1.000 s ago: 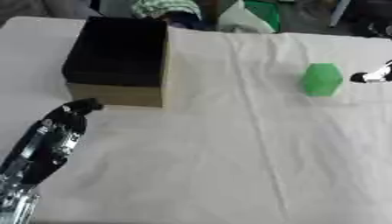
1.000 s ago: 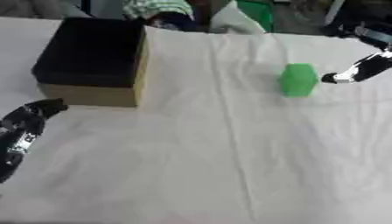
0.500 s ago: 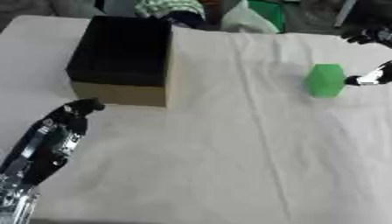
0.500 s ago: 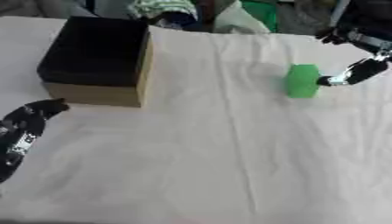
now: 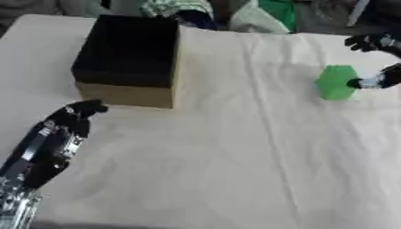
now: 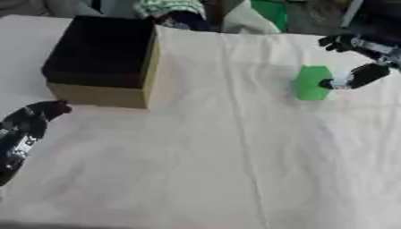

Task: Pick up objects on the table and place them in the box.

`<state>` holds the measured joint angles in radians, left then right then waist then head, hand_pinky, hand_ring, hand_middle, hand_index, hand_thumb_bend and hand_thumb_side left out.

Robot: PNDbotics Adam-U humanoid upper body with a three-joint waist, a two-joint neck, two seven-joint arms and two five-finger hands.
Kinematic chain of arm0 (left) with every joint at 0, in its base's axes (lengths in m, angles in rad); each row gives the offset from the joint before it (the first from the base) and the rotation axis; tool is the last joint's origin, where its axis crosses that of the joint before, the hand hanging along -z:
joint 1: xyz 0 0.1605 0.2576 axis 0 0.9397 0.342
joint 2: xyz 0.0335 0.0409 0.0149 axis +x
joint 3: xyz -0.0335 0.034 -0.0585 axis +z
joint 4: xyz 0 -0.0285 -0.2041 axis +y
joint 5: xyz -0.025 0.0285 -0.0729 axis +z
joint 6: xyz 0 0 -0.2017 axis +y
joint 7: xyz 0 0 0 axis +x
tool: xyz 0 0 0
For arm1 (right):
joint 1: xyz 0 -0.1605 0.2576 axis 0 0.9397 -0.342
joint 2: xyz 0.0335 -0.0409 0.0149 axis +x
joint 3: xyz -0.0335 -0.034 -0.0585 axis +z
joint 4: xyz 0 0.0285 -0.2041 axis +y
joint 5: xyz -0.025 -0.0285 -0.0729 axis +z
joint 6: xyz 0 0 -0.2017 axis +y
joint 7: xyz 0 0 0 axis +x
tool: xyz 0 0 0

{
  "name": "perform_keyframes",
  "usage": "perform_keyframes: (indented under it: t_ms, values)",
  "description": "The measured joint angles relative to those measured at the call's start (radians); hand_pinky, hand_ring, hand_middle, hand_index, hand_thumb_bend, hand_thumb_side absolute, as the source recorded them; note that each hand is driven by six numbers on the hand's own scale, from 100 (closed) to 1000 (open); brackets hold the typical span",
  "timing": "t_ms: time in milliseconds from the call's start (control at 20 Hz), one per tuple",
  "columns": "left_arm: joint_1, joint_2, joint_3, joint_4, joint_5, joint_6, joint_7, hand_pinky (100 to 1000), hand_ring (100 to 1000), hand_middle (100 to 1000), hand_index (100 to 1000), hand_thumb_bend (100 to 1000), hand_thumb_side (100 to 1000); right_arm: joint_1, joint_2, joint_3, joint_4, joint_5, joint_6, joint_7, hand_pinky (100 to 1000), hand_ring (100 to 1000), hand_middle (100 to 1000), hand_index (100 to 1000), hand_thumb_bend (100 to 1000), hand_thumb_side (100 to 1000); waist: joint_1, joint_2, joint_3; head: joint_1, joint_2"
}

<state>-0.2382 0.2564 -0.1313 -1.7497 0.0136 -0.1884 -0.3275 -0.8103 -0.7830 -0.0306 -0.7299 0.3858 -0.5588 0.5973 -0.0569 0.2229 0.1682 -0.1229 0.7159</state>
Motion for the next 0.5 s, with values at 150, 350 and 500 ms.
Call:
perform_keyframes:
  t_ms: [150, 350, 500]
  values:
    - [0.000, 0.000, 0.000, 0.000, 0.000, 0.000, 0.000, 1000, 958, 736, 844, 100, 671, 0.000, 0.004, 0.000, 0.016, 0.007, 0.000, 0.000, 956, 935, 919, 975, 470, 262, 0.000, 0.002, 0.005, 0.001, 0.001]
    - [-0.001, 0.000, 0.000, 0.000, 0.000, 0.000, -0.001, 1000, 958, 736, 845, 100, 672, 0.000, 0.006, -0.001, 0.034, 0.013, 0.000, 0.000, 956, 933, 916, 975, 456, 269, -0.001, 0.005, 0.006, 0.002, 0.004]
    - [-0.001, 0.000, 0.000, 0.000, 0.000, 0.000, -0.001, 1000, 958, 736, 844, 100, 672, 0.000, 0.013, -0.005, 0.042, 0.016, -0.001, -0.001, 956, 933, 913, 974, 447, 276, -0.001, 0.006, 0.007, 0.003, 0.004]
